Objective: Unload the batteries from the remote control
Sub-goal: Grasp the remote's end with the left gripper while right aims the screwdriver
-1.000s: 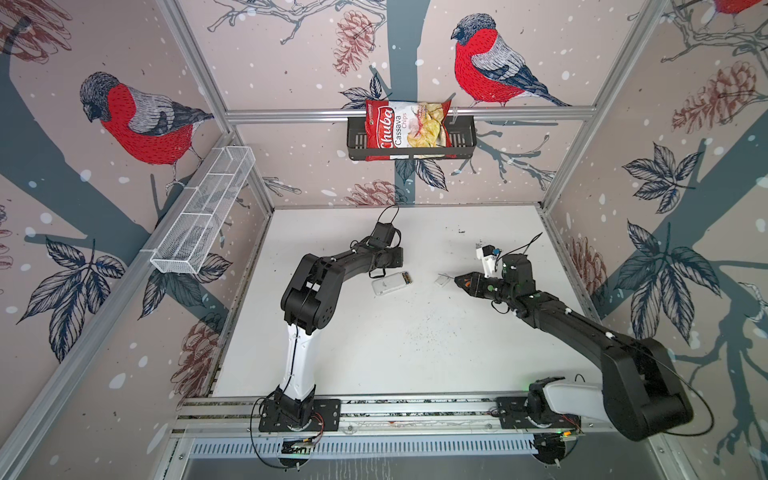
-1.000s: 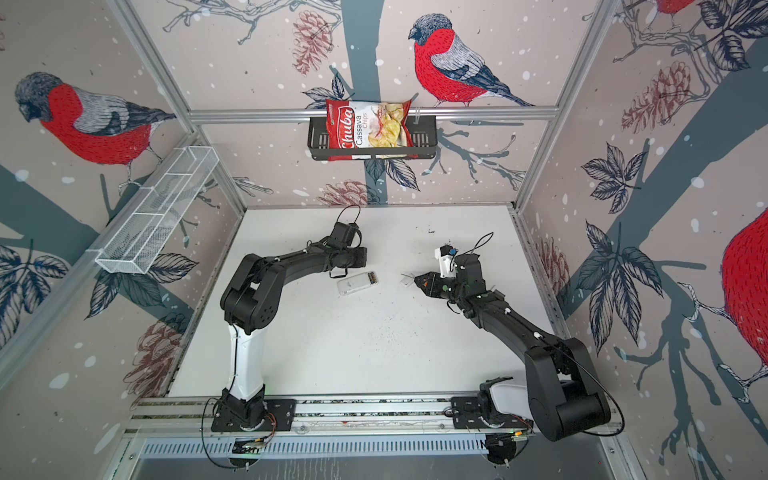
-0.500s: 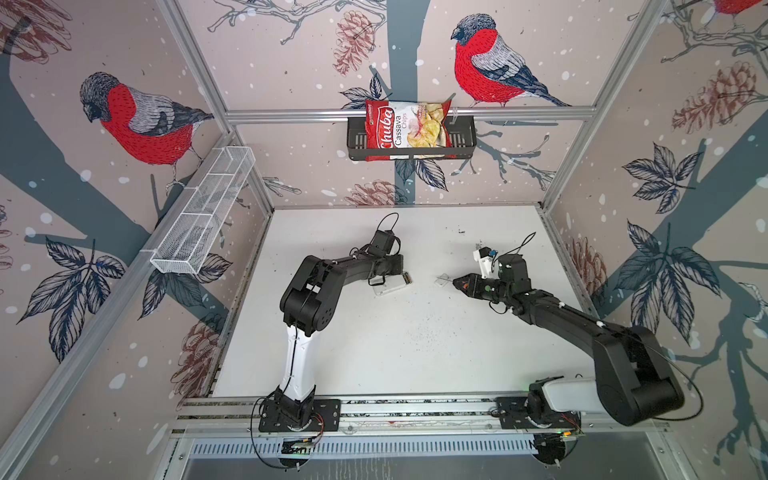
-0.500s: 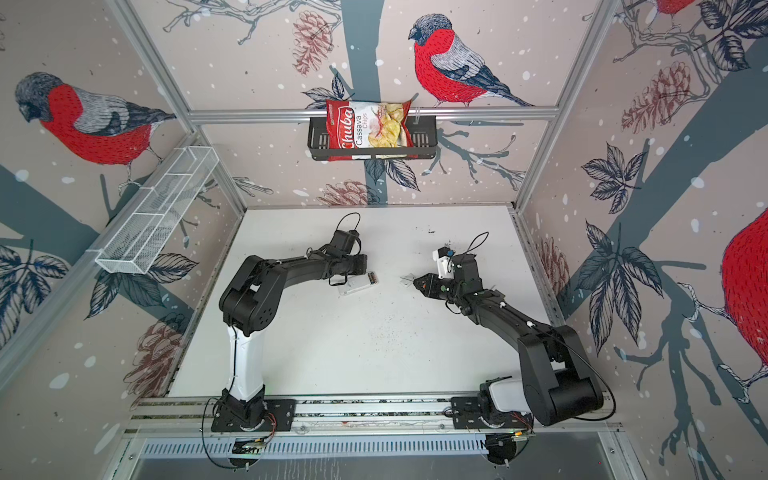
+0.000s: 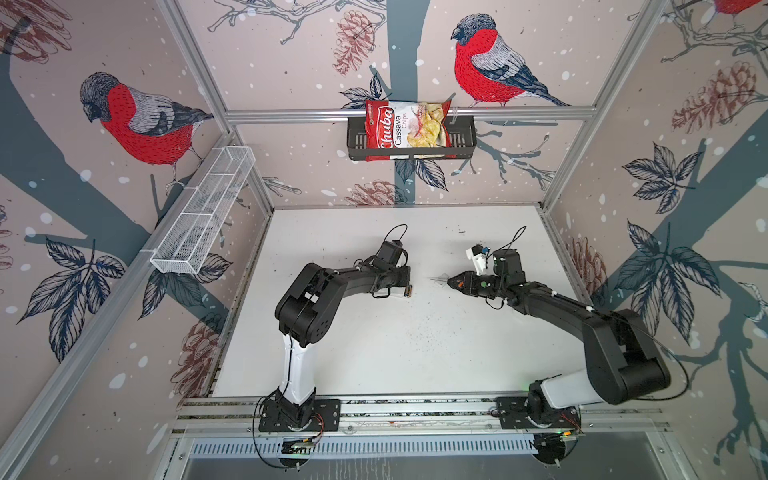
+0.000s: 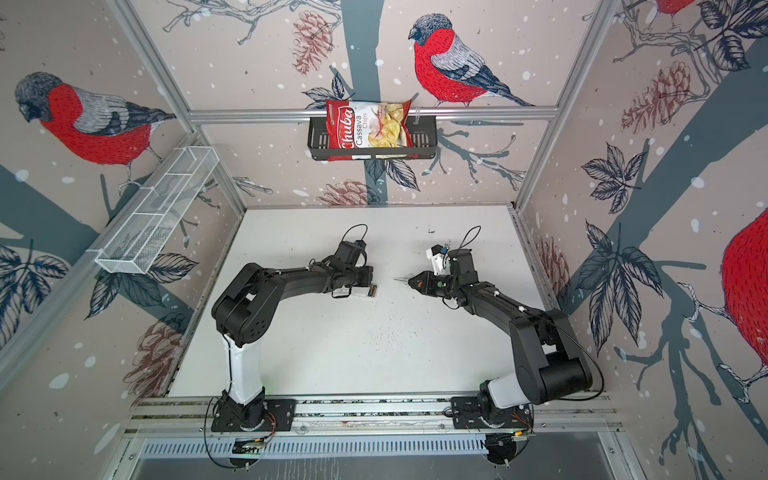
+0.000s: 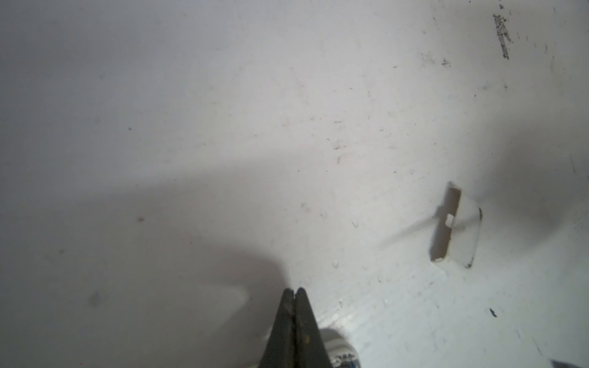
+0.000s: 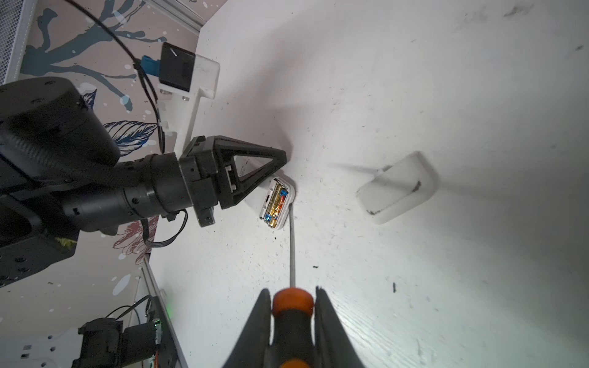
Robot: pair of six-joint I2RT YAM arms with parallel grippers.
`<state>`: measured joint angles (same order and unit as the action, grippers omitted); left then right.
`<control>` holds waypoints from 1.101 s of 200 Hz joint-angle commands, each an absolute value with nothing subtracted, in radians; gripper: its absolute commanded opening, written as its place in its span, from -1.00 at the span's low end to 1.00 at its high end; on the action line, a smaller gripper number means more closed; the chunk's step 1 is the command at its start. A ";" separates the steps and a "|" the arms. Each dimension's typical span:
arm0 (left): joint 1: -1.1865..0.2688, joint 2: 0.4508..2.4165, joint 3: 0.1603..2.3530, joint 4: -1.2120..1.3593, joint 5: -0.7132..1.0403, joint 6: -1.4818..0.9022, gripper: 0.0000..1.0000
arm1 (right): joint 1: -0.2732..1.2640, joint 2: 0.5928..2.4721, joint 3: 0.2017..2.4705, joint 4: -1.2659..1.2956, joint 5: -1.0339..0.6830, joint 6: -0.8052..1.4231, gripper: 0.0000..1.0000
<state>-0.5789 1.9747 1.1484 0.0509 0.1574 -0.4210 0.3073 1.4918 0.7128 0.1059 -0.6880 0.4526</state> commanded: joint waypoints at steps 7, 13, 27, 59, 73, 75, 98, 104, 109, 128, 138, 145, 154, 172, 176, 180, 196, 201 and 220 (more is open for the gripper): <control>-0.583 1.925 1.110 0.087 0.166 -0.430 -1.00 | 0.308 1.522 0.738 0.080 -0.770 0.473 -1.00; -0.584 1.916 1.104 0.087 0.162 -0.430 -1.00 | 0.308 1.527 0.738 0.079 -0.772 0.474 -1.00; -0.582 1.894 1.097 0.084 0.153 -0.429 -1.00 | 0.309 1.534 0.741 0.074 -0.773 0.471 -1.00; -0.583 1.834 1.086 0.069 0.113 -0.427 -0.76 | 0.307 1.541 0.737 0.075 -0.774 0.518 -1.00; -0.583 1.794 1.066 0.075 0.090 -0.429 -0.30 | 0.302 1.556 0.746 0.063 -0.786 0.546 -1.00; -0.583 1.787 1.061 0.077 0.086 -0.431 -0.25 | 0.302 1.557 0.748 0.061 -0.787 0.547 -1.00; -0.582 1.707 1.003 0.113 0.048 -0.453 0.32 | 0.304 1.567 0.754 0.052 -0.804 0.562 -1.00; -0.582 1.686 0.967 0.124 0.037 -0.459 0.48 | 0.303 1.569 0.754 0.051 -0.807 0.563 -1.00; -0.579 1.670 0.952 0.129 0.030 -0.463 0.60 | 0.304 1.571 0.755 0.049 -0.810 0.561 -1.00; -0.571 1.622 0.906 0.143 0.011 -0.481 0.84 | 0.308 1.581 0.771 0.026 -0.817 0.529 -1.00; -0.560 1.605 0.885 0.151 0.009 -0.486 0.85 | 0.317 1.579 0.783 0.002 -0.802 0.487 -1.00; -0.550 1.594 0.867 0.160 0.011 -0.492 0.85 | 0.328 1.568 0.788 -0.007 -0.781 0.455 -1.00; -0.537 1.581 0.843 0.180 0.021 -0.499 0.85 | 0.343 1.548 0.782 0.000 -0.739 0.419 -1.00; -0.499 1.556 0.791 0.222 0.045 -0.514 0.85 | 0.370 1.490 0.740 0.064 -0.659 0.376 -1.00; -0.493 1.551 0.782 0.229 0.047 -0.518 0.85 | 0.377 1.476 0.731 0.084 -0.640 0.369 -1.00; -0.489 1.548 0.774 0.237 0.049 -0.518 0.85 | 0.384 1.467 0.723 0.099 -0.623 0.363 -1.00; -0.467 1.545 0.758 0.244 0.046 -0.520 0.85 | 0.418 1.430 0.696 0.161 -0.564 0.335 -1.00; -0.462 1.545 0.755 0.244 0.048 -0.520 0.85 | 0.429 1.421 0.689 0.178 -0.547 0.324 -1.00; -0.450 1.551 0.746 0.252 0.057 -0.518 0.85 | 0.470 1.392 0.668 0.225 -0.492 0.273 -1.00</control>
